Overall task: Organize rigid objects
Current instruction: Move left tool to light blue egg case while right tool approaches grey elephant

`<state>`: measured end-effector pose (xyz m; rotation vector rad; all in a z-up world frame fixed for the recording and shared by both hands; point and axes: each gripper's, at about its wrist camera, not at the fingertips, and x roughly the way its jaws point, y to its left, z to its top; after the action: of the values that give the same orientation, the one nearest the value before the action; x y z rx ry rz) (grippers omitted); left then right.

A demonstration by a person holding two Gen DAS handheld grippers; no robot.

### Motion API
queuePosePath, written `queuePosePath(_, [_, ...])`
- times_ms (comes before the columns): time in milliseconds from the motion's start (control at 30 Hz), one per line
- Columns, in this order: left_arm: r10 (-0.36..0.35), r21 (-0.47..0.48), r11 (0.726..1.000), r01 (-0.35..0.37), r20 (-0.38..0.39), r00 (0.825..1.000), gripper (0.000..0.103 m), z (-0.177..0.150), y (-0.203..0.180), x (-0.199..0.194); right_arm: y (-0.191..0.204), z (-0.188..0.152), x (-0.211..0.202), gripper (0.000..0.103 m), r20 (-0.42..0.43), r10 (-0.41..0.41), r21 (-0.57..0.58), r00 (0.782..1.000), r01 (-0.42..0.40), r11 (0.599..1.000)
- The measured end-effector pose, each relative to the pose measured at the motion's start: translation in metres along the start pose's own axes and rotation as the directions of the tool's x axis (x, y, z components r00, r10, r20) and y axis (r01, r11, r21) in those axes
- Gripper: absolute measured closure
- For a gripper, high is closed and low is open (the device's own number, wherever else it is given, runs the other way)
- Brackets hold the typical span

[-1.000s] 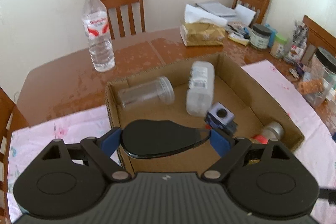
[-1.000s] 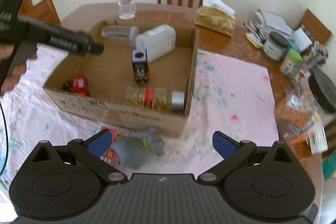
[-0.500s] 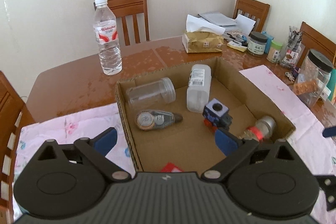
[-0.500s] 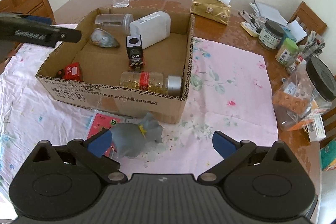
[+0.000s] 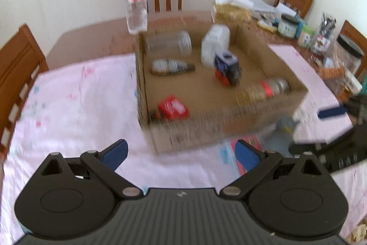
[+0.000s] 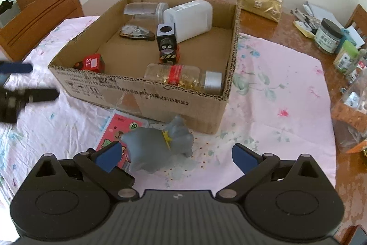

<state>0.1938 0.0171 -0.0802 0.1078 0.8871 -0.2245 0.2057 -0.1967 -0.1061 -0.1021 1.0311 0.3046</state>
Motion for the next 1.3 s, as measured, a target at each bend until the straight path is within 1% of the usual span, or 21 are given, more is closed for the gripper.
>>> queuePosePath(133, [-0.03,0.01,0.999,0.031,-0.055,0.998,0.004,-0.025,-0.016,0.001,-0.003,-0.001,0.001,0.0,0.001,0.017,-0.015,1.0,-0.017,1.0])
queuePosePath(267, [-0.074,0.043,0.996,0.079,-0.105,0.992,0.004,-0.048,-0.039,0.002,-0.006,-0.002,0.003,0.0,-0.002,0.038,-0.028,0.999,-0.038,0.999])
queuePosePath(333, [-0.081,0.048,0.995,0.088,-0.125,0.989,0.004,-0.058,-0.048,0.005,-0.006,-0.003,0.003,0.0,-0.003,0.052,-0.041,0.999,-0.052,0.998])
queuePosePath(433, [-0.072,0.036,0.996,0.078,-0.149,0.986,0.004,-0.068,-0.056,0.014,-0.005,-0.005,0.004,0.0,-0.008,0.065,-0.059,0.998,-0.065,0.996])
queuePosePath(567, [-0.065,-0.016,0.998,0.063,-0.144,0.988,0.003,-0.073,-0.056,0.024,-0.003,-0.007,0.004,0.0,-0.013,0.076,-0.081,0.997,-0.077,0.994])
queuePosePath(600, [-0.059,-0.02,0.998,0.057,-0.131,0.99,0.003,-0.075,-0.057,0.024,-0.003,-0.007,0.004,0.0,-0.014,0.079,-0.085,0.997,-0.08,0.993])
queuePosePath(733, [-0.048,-0.03,0.999,0.045,-0.126,0.991,0.002,-0.075,-0.057,0.024,-0.002,-0.008,0.004,0.0,-0.02,0.083,-0.095,0.996,-0.085,0.992])
queuePosePath(900, [-0.019,-0.056,0.998,0.011,-0.142,0.99,0.002,-0.08,-0.041,0.019,-0.002,-0.007,0.007,0.0,-0.027,0.086,-0.099,0.996,-0.088,0.991])
queuePosePath(1033, [0.018,-0.09,0.995,-0.032,-0.152,0.988,0.002,-0.086,-0.024,0.015,-0.003,-0.006,0.009,0.0,-0.028,0.086,-0.099,0.996,-0.089,0.991])
queuePosePath(1100, [0.053,-0.1,0.993,-0.07,-0.158,0.986,0.002,-0.088,-0.015,0.014,-0.002,-0.005,0.011,0.0,-0.032,0.088,-0.1,0.996,-0.09,0.991])
queuePosePath(1167, [0.07,-0.112,0.99,-0.089,-0.158,0.985,0.002,-0.088,-0.01,0.014,-0.001,-0.003,0.013,0.0,-0.033,0.082,-0.102,0.996,-0.085,0.991])
queuePosePath(1233, [0.068,-0.129,0.988,-0.089,-0.156,0.985,0.002,-0.087,-0.006,0.014,0.0,-0.002,0.014,0.0,-0.033,0.085,-0.101,0.996,-0.088,0.991])
queuePosePath(1300, [0.045,-0.136,0.989,-0.066,-0.149,0.988,0.002,-0.084,-0.007,0.014,0.002,-0.001,0.015,0.0,-0.033,0.085,-0.105,0.996,-0.088,0.991])
